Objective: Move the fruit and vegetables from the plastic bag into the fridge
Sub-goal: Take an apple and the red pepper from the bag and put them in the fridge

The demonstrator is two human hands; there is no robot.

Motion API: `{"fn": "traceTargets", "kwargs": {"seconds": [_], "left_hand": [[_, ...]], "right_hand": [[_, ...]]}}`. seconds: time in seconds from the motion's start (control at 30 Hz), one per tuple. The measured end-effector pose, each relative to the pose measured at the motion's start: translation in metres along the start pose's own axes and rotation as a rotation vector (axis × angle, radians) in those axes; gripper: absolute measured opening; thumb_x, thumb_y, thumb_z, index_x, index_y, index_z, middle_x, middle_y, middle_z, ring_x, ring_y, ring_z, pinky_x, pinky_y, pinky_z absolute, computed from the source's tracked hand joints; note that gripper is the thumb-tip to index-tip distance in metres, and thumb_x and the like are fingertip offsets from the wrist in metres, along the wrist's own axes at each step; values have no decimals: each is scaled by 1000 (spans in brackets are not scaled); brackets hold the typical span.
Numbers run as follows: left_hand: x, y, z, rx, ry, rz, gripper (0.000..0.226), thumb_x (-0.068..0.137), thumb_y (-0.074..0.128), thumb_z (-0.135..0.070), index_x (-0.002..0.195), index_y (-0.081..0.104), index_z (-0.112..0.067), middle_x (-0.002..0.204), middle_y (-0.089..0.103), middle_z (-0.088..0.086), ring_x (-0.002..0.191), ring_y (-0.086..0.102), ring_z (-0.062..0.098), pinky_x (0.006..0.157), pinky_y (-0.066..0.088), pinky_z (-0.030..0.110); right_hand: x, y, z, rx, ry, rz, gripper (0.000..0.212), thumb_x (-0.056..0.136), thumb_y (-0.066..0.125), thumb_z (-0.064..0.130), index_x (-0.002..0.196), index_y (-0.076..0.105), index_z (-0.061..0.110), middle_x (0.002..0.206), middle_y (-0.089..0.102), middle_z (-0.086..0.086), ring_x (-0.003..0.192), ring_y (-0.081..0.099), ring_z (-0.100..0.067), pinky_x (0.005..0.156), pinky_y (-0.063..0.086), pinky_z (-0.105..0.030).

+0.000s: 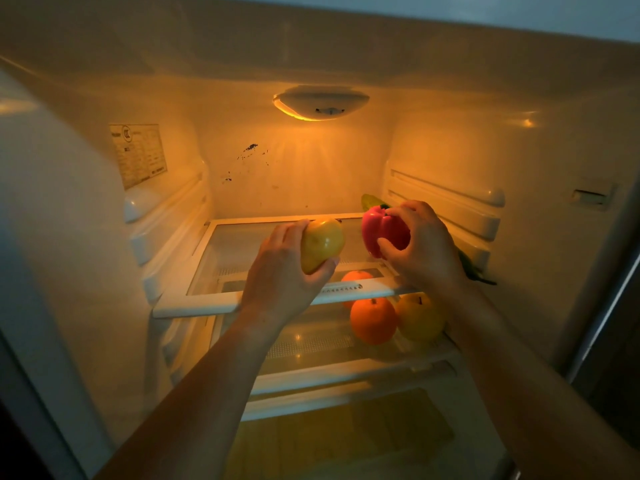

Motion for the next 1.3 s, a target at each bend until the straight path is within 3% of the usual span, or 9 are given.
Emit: {"fn": "traceTargets", "kwargs": {"seconds": [0.2, 0.47, 0.57, 0.67, 0.73, 0.87, 1.0, 1.13, 1.3], "left_hand": [[1, 0, 1, 1, -1, -4, 67, 76, 65, -51, 132, 42, -23, 124, 51, -2, 109, 48, 16, 85, 37, 24], [2, -1, 1, -47, 3, 4, 67, 75, 67, -48, 132, 45, -22, 125, 52, -1, 111, 49, 16, 87, 36, 23], [3, -2, 2, -85, -18, 13, 69, 74, 70, -47, 133, 45, -20, 126, 53, -1, 111, 49, 16, 87, 37, 23], [1, -9, 3, -206, -61, 11, 70, 73, 73, -44, 133, 44, -22, 122, 50, -8, 107, 46, 10, 86, 39, 25], [-2, -13, 6, -335, -110, 12, 70, 73, 74, -41, 133, 42, -28, 118, 44, -14, 108, 45, 6, 85, 43, 25], [-10, -16, 6, -493, -164, 23, 64, 71, 76, -37, 125, 42, -35, 119, 43, -18, 106, 44, 2, 76, 41, 16], [-13, -20, -3, -451, -87, 103, 60, 67, 79, -36, 117, 47, -35, 117, 47, -19, 106, 44, -1, 77, 39, 14], [-13, -23, -15, -369, 59, 194, 65, 62, 82, -37, 119, 50, -35, 116, 46, -20, 103, 41, -18, 77, 36, 3], [-12, -21, -18, -370, 99, 255, 63, 65, 81, -34, 120, 52, -33, 118, 48, -16, 106, 45, -7, 85, 38, 7]], "right_hand": [[9, 12, -1, 22, 28, -9, 53, 80, 70, 29, 127, 50, 18, 127, 49, -4, 114, 48, -19, 88, 41, -26], [5, 0, 2, 67, -36, -23, 59, 78, 72, 32, 131, 47, 19, 129, 49, -2, 116, 48, -18, 90, 46, -28], [-5, -13, 8, 102, -96, -27, 57, 78, 72, 31, 128, 49, 17, 124, 53, -3, 112, 49, -16, 86, 39, -20], [-19, -24, 13, 131, -161, -30, 55, 76, 74, 27, 125, 53, 12, 120, 57, -6, 110, 51, -17, 89, 37, -20], [-30, -28, 13, 180, -181, -46, 55, 74, 77, 22, 122, 56, 8, 119, 59, -10, 110, 54, -21, 94, 44, -29], [-52, -34, 15, 178, -234, -70, 50, 75, 75, 23, 120, 57, 8, 116, 60, -9, 107, 56, -20, 86, 51, -35], [-55, -37, 21, 262, -214, -96, 48, 77, 73, 27, 120, 57, 10, 116, 61, -7, 105, 57, -18, 83, 53, -37], [-46, -38, 34, 355, -173, -59, 52, 79, 69, 37, 123, 56, 12, 120, 60, -4, 104, 58, -15, 84, 51, -31], [-44, -27, 45, 390, -164, 113, 51, 82, 66, 37, 127, 54, 17, 122, 59, 2, 105, 56, -8, 89, 49, -28]]}}
Point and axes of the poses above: each hand's wrist, its own x-axis towards the middle knuckle, its own y-axis out of the palm, z = x × y, the point moved 5 cm from there along x, towards the middle knuckle
